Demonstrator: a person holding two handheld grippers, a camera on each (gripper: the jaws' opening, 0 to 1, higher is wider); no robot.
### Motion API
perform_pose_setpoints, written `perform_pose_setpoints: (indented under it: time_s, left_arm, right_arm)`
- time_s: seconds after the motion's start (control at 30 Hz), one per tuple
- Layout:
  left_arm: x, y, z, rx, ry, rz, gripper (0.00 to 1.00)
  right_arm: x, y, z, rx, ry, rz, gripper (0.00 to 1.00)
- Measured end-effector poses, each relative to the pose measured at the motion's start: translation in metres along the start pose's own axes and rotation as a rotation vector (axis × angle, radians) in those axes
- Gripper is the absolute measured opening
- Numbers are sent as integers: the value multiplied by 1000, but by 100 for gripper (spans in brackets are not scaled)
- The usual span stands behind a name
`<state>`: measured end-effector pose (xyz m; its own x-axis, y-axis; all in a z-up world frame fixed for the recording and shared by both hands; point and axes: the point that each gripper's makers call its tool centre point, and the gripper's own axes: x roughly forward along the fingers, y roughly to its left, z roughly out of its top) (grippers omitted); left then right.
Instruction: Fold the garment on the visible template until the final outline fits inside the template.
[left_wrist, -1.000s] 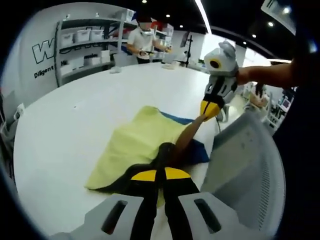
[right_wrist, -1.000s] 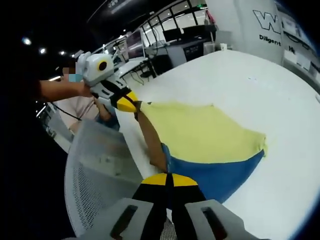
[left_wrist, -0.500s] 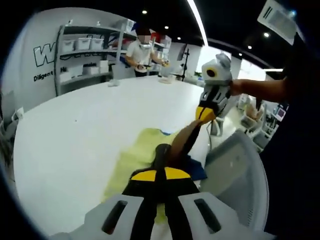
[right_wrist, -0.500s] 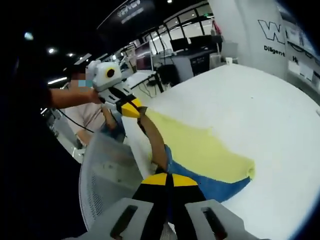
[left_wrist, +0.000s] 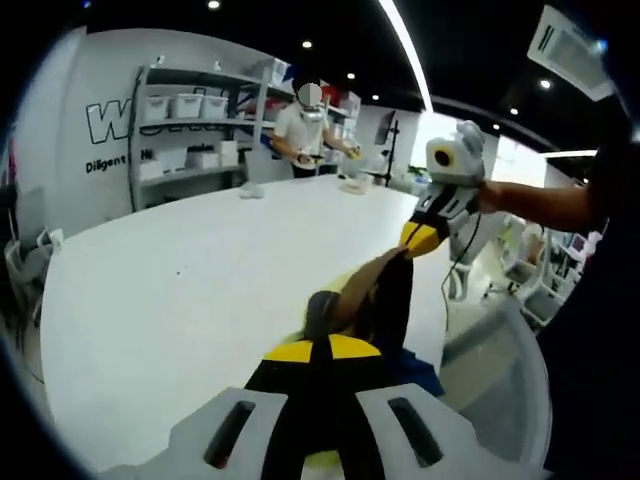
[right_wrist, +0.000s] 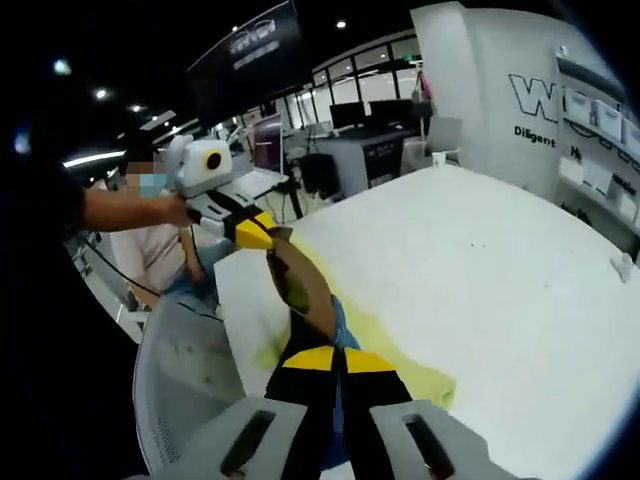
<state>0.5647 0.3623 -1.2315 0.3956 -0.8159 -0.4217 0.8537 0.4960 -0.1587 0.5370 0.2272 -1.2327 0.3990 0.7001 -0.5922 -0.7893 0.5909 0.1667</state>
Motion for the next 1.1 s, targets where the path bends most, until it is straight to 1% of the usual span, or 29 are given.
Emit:
perform_pose_setpoints:
  time_s: [0.13,0.27,0.33,0.43,0.53,0.57,0.63,0.7,0.77,0.83,0.9,0.97,1.1]
  left_arm:
    - [5,7,12,0,-17,8,1]
    - [12,16,19,0,-21,23,1]
    - [16,22,22,-4,-20,33,1]
    - [23,29,25,-16,-14,47,1]
    - [30,40,29,-1,-6,70,1]
    - [32,45,30,-11,-2,87,1]
    - [35,49,33,-30,-2,90,1]
    - [39,52,35,-87,0,82,1]
    - [41,61,37,-95,0,100,1]
    - [44,66,41,-119,-5,104,1]
    - [48,69,43,-122,-6,108,1]
    - [53,72,44,-114,7,111,1]
    - [59,77,45,-105,17,115,1]
  right_arm:
    - [0,-13,11,-7,-24,-30,0]
    - [0,-27,17,-15,-36,-62,0]
    - [2,-32,19,-10,-40,-71,0]
    - [6,-42,22,-20,-41,-104,0]
    - [10,-55,28,-32,-39,-134,0]
    - [12,-59,31,-37,-42,-148,0]
    - [16,-66,36,-46,-43,-161,0]
    - [18,-72,41,-58,-52,-178,0]
    - [20,-76,47,-56,-65,-187,0]
    - [22,-84,52,-56,-79,-209,0]
    - [24,-91,56,-52,-89,-225,0]
    - [27,-96,57,-50,-85,-228,0]
    - [29,-107,59,-56,-87,-256,0]
